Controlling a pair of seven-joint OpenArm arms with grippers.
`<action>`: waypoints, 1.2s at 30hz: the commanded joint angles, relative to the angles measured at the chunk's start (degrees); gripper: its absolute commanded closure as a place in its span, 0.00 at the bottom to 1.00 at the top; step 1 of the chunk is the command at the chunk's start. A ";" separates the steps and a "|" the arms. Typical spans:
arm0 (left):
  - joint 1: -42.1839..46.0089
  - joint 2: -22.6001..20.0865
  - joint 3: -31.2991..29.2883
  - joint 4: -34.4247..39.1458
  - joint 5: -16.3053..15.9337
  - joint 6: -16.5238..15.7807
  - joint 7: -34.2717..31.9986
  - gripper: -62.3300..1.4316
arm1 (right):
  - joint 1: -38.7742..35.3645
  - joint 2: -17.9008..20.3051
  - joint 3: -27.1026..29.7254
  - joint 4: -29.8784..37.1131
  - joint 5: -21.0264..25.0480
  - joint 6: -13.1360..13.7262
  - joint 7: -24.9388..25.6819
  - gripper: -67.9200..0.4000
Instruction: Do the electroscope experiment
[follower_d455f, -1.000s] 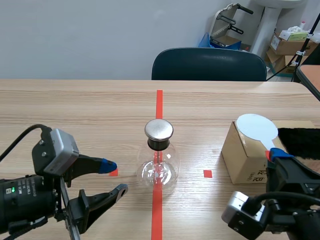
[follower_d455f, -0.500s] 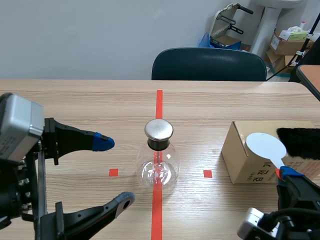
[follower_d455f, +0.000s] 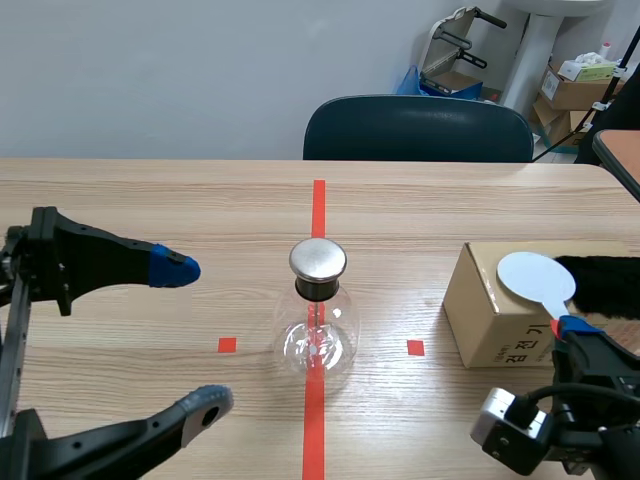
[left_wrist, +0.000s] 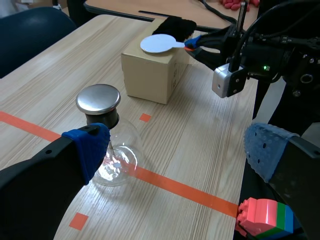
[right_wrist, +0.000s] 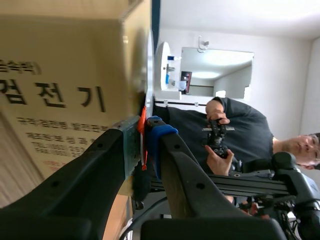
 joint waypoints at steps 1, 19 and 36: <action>-0.17 -0.96 -0.33 0.61 -1.03 -0.07 -1.07 0.08 | 0.17 0.76 0.04 0.63 0.20 -2.73 0.00 0.98; -0.15 -4.46 -0.31 0.61 -3.32 -0.11 -5.16 0.08 | 0.33 0.76 -2.21 0.63 0.46 -2.73 0.42 0.98; -0.15 -4.59 -0.31 0.61 -3.52 -1.66 -5.18 0.08 | 0.33 0.76 -2.21 0.63 0.46 -2.78 -0.92 0.05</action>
